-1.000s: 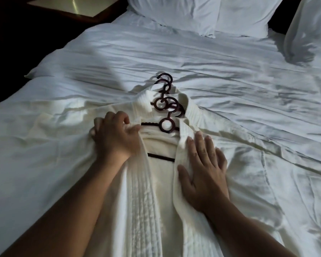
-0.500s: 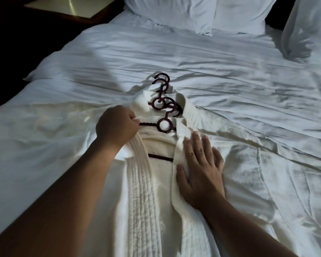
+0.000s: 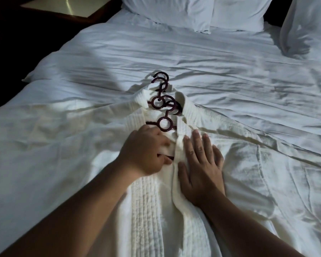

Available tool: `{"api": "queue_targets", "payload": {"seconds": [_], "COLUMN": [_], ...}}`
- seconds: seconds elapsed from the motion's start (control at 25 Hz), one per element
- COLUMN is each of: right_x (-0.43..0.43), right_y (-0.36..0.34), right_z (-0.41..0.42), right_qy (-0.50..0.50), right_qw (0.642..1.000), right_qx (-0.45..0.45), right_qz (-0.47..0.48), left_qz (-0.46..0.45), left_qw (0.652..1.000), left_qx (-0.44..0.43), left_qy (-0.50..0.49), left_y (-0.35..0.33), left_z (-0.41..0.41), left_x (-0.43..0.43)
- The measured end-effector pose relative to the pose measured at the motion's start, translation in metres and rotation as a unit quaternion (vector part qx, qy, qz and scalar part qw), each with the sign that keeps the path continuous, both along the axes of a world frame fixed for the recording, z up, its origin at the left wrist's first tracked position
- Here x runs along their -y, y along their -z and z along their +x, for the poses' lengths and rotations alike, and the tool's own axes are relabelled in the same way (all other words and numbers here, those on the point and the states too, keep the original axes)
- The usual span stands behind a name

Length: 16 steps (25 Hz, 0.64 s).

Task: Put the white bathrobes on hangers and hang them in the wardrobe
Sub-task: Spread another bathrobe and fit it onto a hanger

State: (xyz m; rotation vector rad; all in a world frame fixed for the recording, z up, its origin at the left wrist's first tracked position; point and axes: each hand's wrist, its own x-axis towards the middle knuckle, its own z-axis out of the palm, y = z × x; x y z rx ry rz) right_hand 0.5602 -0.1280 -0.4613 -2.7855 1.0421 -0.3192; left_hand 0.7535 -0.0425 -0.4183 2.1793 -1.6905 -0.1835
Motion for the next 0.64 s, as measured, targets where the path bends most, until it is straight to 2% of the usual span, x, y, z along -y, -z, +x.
{"api": "queue_targets", "payload": {"seconds": [0.16, 0.32, 0.56, 0.64], "right_x": [-0.001, -0.003, -0.001, 0.000], "right_y": [0.001, 0.001, 0.003, 0.002], "right_z": [-0.001, -0.003, -0.001, -0.002], "right_qy": [0.000, -0.032, -0.037, -0.035], "right_qw": [1.000, 0.998, 0.999, 0.999], "right_qx": [0.010, 0.050, 0.020, 0.017], "right_qz": [-0.006, -0.021, -0.019, -0.014], "left_qz": [-0.075, -0.071, -0.117, -0.125], "left_qw": [0.995, 0.990, 0.989, 0.985], "left_qx": [0.064, 0.052, 0.059, 0.076], "left_qy": [-0.022, -0.106, -0.069, -0.087], "left_y": [0.023, 0.024, 0.027, 0.022], "left_z": [-0.013, -0.017, -0.021, -0.015], "left_x": [0.005, 0.020, 0.016, 0.011]}}
